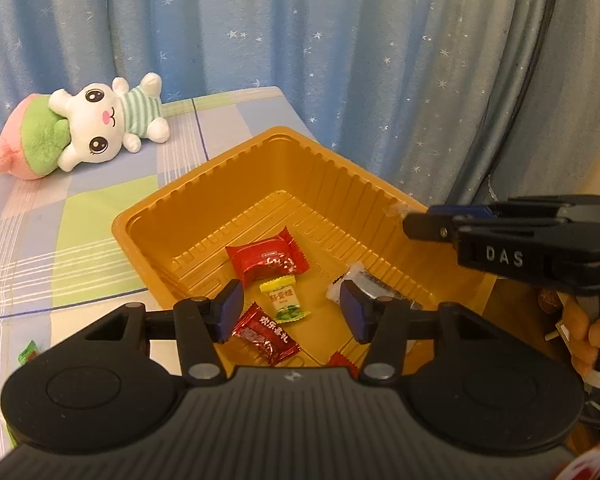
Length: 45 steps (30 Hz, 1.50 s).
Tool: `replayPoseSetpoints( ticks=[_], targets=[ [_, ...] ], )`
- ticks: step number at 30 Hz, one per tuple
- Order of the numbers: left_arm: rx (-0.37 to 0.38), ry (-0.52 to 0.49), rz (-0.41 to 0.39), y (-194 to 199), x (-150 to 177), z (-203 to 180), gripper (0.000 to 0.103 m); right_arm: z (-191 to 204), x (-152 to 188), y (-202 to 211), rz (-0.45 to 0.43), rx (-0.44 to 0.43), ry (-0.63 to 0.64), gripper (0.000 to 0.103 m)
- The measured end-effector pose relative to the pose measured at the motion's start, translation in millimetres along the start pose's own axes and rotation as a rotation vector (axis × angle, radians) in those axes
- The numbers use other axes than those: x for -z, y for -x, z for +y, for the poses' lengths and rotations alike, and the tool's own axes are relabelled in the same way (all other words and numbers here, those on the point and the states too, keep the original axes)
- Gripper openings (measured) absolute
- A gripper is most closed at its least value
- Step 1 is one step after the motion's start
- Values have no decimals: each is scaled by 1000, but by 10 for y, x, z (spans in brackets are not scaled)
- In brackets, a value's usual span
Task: Organize snacks
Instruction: 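Open both grippers in the tray and withdraw them over the table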
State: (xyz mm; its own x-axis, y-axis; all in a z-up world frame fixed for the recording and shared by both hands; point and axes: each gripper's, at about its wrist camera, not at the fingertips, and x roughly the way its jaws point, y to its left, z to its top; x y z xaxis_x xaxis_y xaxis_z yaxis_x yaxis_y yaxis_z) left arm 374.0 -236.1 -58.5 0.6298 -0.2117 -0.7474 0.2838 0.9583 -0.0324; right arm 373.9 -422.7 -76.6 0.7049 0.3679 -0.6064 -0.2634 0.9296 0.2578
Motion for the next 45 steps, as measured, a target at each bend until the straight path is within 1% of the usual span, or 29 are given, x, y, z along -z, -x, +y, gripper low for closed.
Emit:
replayPoseSetpoints(
  ticks=[2, 4, 5, 6, 8, 10, 15, 19, 21, 24, 36, 45],
  targets=[
    [-2, 7, 3, 24, 17, 11, 54, 2, -15, -16, -11, -7, -7, 22],
    [-5, 11, 5, 54, 39, 14, 55, 8, -13, -16, -13, -9, -11, 30],
    [-7, 13, 6, 70, 49, 18, 56, 13, -8, -5, -10, -9, -10, 44],
    [-8, 17, 8, 89, 59, 23, 58, 21, 7, 21, -12, -12, -11, 56],
    [-6, 25, 8, 134, 79, 38, 59, 49, 42, 96, -24, -15, -11, 60],
    [-4, 34, 8, 188, 103, 45, 63, 82, 72, 156, -12, -19, -13, 62],
    [1, 39, 5, 338, 150, 54, 66, 130, 154, 318, 6, -17, -48, 68],
    [6, 52, 5, 450, 181, 68, 69, 152, 196, 448, 14, -15, -80, 72],
    [8, 59, 7, 507, 200, 74, 70, 170, 214, 517, 16, -12, -90, 77],
    [5, 61, 10, 590, 240, 72, 72, 207, 239, 618, 13, -9, -97, 80],
    [-13, 86, 39, 937, 543, 202, 75, 459, 416, 913, 39, -21, -112, 82],
    [-39, 132, 55, 1177, 828, 402, 75, 737, 590, 1004, 82, -47, -97, 82]
  ],
)
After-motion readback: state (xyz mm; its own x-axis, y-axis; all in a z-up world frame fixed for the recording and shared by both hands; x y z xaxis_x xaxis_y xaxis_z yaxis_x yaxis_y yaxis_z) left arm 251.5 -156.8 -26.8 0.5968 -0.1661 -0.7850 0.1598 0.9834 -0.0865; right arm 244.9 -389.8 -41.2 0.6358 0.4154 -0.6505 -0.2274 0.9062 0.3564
